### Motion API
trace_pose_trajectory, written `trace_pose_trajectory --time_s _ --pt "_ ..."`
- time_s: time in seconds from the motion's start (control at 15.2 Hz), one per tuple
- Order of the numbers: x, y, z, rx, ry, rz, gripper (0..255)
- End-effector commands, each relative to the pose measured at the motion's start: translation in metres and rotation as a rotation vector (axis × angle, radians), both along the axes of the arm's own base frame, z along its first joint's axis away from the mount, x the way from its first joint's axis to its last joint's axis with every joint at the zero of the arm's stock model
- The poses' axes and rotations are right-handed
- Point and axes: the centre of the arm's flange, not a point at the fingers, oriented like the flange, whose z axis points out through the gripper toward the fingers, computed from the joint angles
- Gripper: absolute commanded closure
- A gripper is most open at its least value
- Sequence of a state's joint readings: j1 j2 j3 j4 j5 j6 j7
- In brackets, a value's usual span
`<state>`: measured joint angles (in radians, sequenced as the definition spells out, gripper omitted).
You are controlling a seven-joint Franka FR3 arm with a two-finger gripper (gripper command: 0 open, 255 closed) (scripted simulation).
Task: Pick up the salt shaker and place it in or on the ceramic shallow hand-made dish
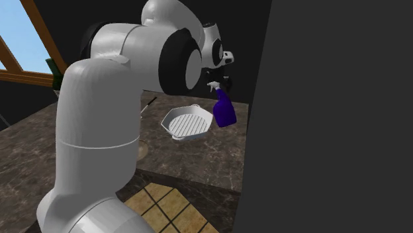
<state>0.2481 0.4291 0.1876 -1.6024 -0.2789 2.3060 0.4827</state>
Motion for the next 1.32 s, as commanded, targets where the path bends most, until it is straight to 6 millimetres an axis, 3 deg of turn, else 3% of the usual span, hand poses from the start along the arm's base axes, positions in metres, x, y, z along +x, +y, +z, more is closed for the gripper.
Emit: trace_pose_trajectory --time_s 0.0,0.46,0.99,1.06,1.25 --pt "-0.016 -0.002 -0.038 -0.174 0.136 0.08 0" --pt "-0.008 -0.008 -0.077 -0.174 0.136 0.08 0" --pt "-0.008 -0.008 -0.077 -0.174 0.136 0.08 0" --pt "-0.008 -0.008 -0.077 -0.174 0.136 0.08 255" --pt "-0.009 -0.008 -0.076 -0.174 0.136 0.08 255"
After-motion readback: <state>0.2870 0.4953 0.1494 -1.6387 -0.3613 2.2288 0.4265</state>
